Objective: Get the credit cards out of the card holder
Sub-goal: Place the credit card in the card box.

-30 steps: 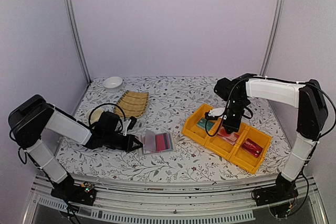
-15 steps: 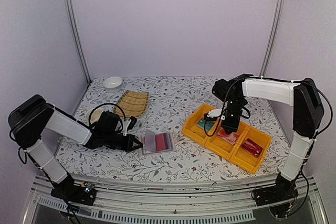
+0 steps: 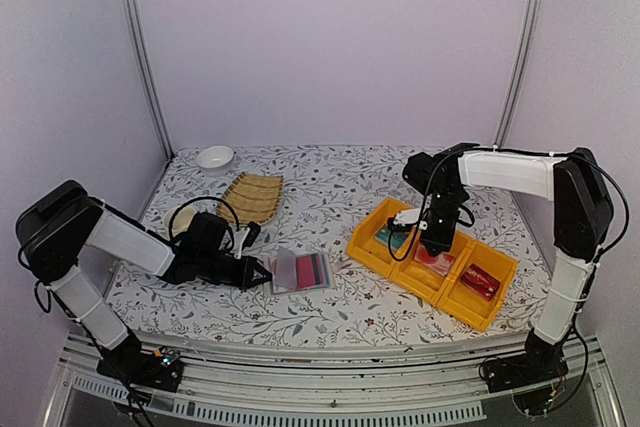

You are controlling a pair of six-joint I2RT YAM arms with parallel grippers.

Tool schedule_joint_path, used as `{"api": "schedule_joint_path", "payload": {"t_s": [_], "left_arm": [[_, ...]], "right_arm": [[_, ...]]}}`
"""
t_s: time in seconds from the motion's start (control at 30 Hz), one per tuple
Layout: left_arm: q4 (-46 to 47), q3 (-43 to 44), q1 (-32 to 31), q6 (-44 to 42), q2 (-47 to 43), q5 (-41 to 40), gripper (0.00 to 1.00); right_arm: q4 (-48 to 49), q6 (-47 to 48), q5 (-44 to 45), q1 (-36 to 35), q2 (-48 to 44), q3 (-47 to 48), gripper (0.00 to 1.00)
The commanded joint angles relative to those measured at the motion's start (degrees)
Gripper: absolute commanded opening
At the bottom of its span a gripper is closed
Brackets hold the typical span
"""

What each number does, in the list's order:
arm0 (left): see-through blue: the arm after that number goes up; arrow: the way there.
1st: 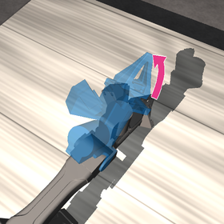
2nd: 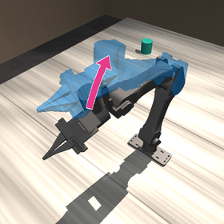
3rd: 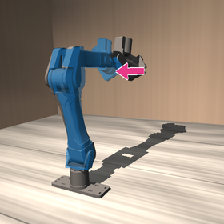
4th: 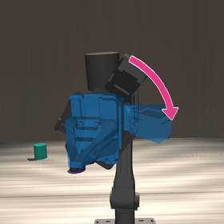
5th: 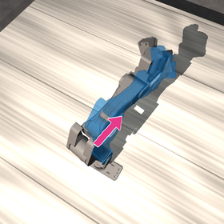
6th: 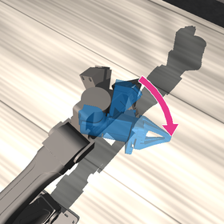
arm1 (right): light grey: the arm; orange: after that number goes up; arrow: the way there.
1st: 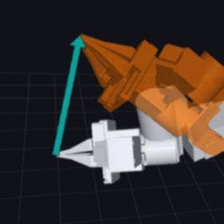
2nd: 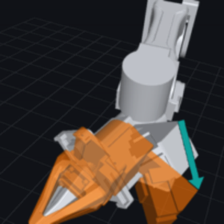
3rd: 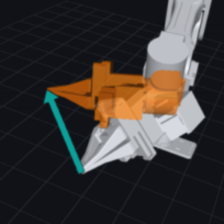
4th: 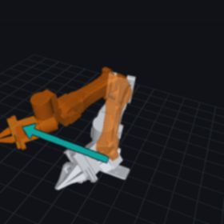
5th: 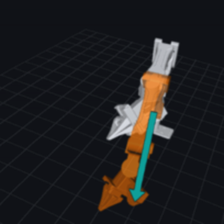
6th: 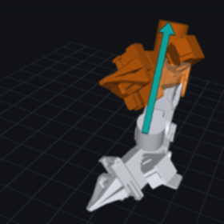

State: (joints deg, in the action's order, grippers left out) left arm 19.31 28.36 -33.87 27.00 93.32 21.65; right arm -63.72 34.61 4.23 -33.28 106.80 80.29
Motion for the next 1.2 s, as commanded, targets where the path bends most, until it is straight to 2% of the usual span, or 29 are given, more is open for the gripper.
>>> {"api": "schedule_joint_path", "payload": {"t_s": [0.0, 0.23, 0.43, 0.57, 0.67, 0.87, 1.17], "left_arm": [[-2.6, -0.3, 0.0, -0.6, -0.4, -2.2, 0.0], [-2.5, -0.3, 0.0, -0.5, -0.1, -2.1, 0.0], [-2.3, -0.3, 0.0, -0.7, 0.0, -1.7, 0.0], [-2.3, -0.2, 0.0, -0.6, -0.1, -1.7, 0.0], [-2.1, -0.3, 0.0, -0.6, -0.2, -1.7, 0.0], [-2.2, -0.4, 0.0, -0.5, -0.3, -1.8, 0.0], [-1.5, -0.3, 0.0, -0.4, 0.1, -0.8, 0.0]], "right_arm": [[0.8, 0.5, 0.7, 0.5, 0.6, 0.8, 0.06], [2.1, -2.0, 2.5, 1.1, -0.3, 0.6, 0.09], [2.1, -4.2, 8.2, 1.9, -1.0, 0.1, 0.1], [2.1, -4.9, 8.6, 1.9, -1.2, 0.2, 0.11], [2.3, -5.5, 8.1, 1.9, -0.9, 0.3, 0.15], [2.5, -4.9, 5.0, 1.9, -0.4, 0.1, 0.14], [3.1, -7.9, 14.2, 1.9, 1.8, 2.8, 0.18]]}}
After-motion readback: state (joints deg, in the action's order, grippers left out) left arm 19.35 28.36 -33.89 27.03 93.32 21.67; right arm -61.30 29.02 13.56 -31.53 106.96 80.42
